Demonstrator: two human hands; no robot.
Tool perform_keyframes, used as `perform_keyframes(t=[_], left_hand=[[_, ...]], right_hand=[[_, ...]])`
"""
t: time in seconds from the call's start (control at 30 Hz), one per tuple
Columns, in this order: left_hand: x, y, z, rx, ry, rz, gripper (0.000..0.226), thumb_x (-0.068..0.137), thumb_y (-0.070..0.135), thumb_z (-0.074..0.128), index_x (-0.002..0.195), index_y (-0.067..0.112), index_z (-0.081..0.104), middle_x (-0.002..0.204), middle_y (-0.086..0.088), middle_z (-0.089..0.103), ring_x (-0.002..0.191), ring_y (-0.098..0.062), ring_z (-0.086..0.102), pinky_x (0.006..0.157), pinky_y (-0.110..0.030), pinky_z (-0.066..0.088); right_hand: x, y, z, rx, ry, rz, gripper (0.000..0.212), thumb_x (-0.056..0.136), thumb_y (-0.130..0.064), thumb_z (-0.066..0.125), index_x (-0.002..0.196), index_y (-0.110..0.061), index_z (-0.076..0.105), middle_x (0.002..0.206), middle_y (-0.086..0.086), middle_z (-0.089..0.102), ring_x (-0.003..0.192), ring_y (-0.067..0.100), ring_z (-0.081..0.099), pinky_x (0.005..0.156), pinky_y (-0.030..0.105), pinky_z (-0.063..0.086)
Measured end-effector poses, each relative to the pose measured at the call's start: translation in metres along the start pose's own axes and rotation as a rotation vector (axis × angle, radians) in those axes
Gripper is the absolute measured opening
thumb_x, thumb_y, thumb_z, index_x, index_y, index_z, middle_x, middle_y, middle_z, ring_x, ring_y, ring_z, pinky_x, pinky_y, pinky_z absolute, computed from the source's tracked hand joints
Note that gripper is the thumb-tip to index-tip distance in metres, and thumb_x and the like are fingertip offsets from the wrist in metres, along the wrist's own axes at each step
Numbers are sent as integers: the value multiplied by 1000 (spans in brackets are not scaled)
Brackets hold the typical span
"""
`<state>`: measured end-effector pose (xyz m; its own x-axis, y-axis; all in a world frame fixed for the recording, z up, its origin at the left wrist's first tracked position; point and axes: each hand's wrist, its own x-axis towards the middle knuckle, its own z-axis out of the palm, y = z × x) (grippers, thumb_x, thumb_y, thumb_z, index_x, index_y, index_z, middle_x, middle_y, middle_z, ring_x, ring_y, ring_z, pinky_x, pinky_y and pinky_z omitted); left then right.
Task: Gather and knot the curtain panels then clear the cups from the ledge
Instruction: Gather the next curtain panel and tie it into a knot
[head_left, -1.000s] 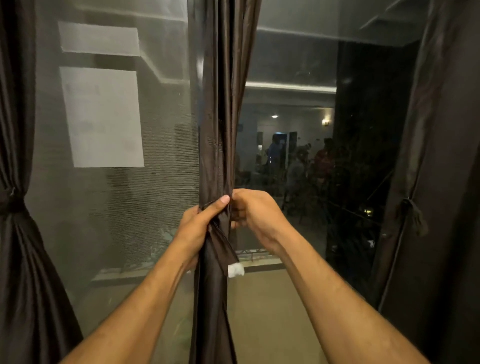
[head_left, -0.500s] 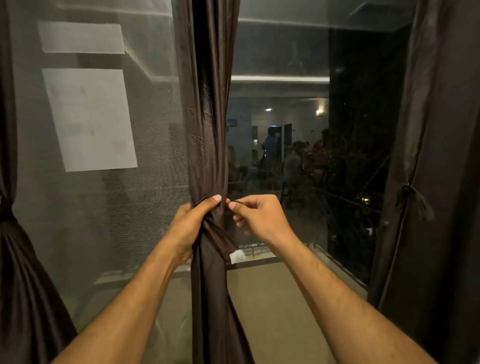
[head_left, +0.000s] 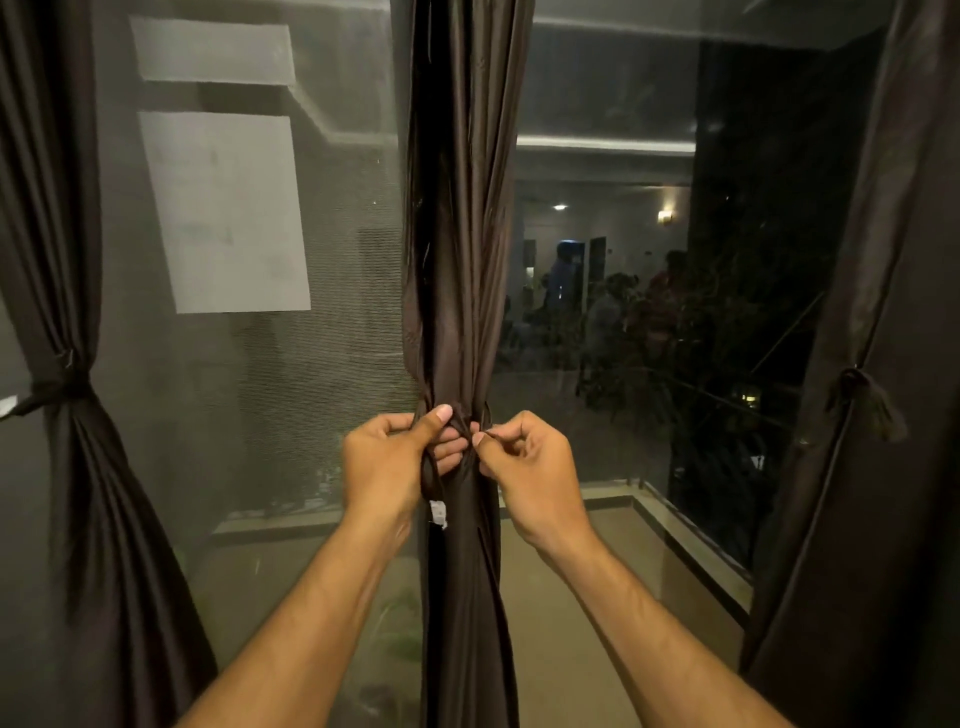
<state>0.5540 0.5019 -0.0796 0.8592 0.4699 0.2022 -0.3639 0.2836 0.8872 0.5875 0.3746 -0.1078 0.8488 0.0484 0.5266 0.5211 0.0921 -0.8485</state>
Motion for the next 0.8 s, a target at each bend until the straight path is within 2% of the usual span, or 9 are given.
perform_keyframes(t=[0.07,0.13,0.27,0.33,0.43,0.53,0.63,0.73,0.8], left_hand=[[-5,-1,-5,-92,-28,-58,17,90,11,74,88,0,62,82,-22,76,77,-32,77,68,-33,65],[-9,1,-8,-145,-95,-105,17,94,13,70,85,2,61,81,-18,75,77,-28,77,72,-34,65],[-14,5,-15,-164,-212,-161,14,97,10,63,96,-1,71,87,-15,73,77,-20,72,78,-36,61],[-18,9,-18,-102,-244,-140,15,95,9,64,101,0,74,88,-15,75,81,-22,73,74,-34,62],[-21,13,-19,19,-217,-75,10,91,9,72,88,0,76,77,-14,74,66,-17,72,58,-25,57],[-21,12,-18,129,-232,-30,19,87,12,77,83,-7,74,75,-21,72,63,-20,69,55,-23,55],[-19,15,-17,191,-294,-49,21,87,15,78,70,4,70,65,-13,69,57,-20,68,54,-27,56],[-11,17,-14,189,-317,-57,24,88,12,77,70,6,61,62,-11,63,51,-17,63,50,-27,55],[-6,14,-14,281,-283,17,27,86,15,79,70,9,58,58,-9,57,46,-14,54,45,-24,48]], right_hand=[[-2,3,3,26,-21,-28,14,88,-2,71,78,0,62,85,21,71,79,25,67,81,52,56],[-6,1,7,47,-40,-47,11,88,2,71,79,2,64,93,25,71,85,27,69,87,52,56],[-15,-3,14,-10,-5,-92,9,87,4,74,80,3,70,99,16,71,91,25,73,85,39,56],[-22,-6,18,-73,11,-129,12,86,2,75,77,0,68,101,11,67,92,19,71,85,29,55],[-36,-13,21,-202,84,-177,16,87,1,75,74,-1,66,100,5,54,88,-2,59,80,9,44],[-39,-9,24,-171,58,-154,21,90,4,69,72,-6,64,82,3,58,71,2,56,70,17,45],[-35,-9,24,-64,-9,-59,28,93,5,62,69,-9,62,66,2,61,61,13,52,60,31,42],[-33,-21,18,6,-55,69,17,97,2,60,83,1,70,75,14,68,67,23,60,58,33,50],[-35,-31,15,101,-112,231,20,101,-9,58,98,2,75,86,19,75,78,30,69,68,38,58]])
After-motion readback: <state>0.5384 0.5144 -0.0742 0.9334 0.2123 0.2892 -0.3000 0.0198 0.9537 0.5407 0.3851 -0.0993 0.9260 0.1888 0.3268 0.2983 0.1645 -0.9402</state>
